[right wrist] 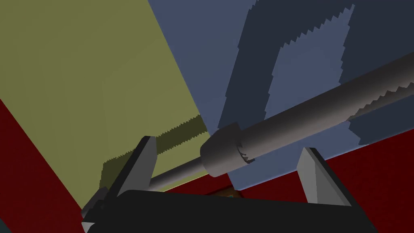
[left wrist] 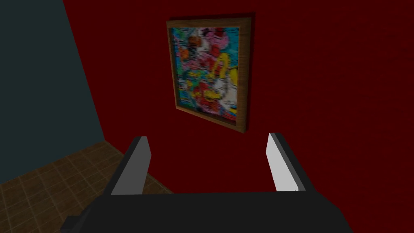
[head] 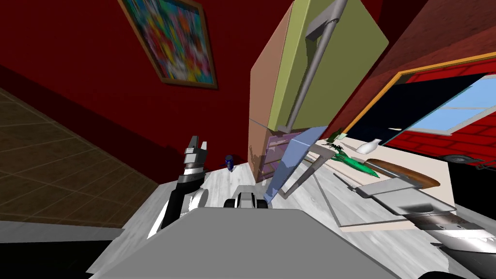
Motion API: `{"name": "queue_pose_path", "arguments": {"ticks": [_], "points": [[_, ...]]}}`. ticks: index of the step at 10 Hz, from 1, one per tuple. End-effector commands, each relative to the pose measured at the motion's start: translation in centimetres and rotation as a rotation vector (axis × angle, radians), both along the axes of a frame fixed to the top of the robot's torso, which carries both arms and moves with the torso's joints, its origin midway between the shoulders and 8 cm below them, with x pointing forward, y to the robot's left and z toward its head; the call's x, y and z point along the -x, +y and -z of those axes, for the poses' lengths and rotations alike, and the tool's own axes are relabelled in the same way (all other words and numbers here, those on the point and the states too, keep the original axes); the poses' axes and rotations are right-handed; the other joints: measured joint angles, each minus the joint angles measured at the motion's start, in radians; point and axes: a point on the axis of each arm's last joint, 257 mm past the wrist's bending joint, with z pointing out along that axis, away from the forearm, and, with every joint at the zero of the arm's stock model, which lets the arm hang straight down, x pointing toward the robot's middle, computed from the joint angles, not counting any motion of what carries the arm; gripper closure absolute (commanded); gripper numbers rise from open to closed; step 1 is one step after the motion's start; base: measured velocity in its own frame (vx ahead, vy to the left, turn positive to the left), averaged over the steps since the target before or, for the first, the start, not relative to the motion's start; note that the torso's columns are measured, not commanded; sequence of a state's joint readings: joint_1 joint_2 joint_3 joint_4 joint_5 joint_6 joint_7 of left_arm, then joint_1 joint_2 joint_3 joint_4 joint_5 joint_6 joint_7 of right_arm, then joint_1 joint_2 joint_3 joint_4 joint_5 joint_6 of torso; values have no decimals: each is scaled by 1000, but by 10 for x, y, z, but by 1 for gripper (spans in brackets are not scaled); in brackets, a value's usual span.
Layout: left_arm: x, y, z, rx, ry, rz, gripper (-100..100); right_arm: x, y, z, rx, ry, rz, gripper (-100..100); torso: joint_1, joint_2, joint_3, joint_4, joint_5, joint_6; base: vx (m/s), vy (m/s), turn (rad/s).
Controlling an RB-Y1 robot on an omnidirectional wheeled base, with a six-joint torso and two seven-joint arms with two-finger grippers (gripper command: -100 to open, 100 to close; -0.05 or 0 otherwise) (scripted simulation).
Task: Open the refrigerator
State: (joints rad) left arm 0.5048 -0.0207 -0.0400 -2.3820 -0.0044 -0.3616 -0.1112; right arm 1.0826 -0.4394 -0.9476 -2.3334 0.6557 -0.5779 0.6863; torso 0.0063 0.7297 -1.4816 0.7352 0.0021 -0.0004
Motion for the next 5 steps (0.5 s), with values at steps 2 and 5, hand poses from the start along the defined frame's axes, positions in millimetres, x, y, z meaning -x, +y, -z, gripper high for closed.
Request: {"name": "queue_pose_path", "arguments": {"ticks": [2,5], "points": [[0,0,0,0,0,0,0,6,-10,-8,18,6,39,-100,-7,10,7,3,-3,0,126,139,-58],[0,0,0,0,0,0,0,11,-18,-15,36,11,76,-100,-3,6,4,2,-1,0,146,153,-30]]}}
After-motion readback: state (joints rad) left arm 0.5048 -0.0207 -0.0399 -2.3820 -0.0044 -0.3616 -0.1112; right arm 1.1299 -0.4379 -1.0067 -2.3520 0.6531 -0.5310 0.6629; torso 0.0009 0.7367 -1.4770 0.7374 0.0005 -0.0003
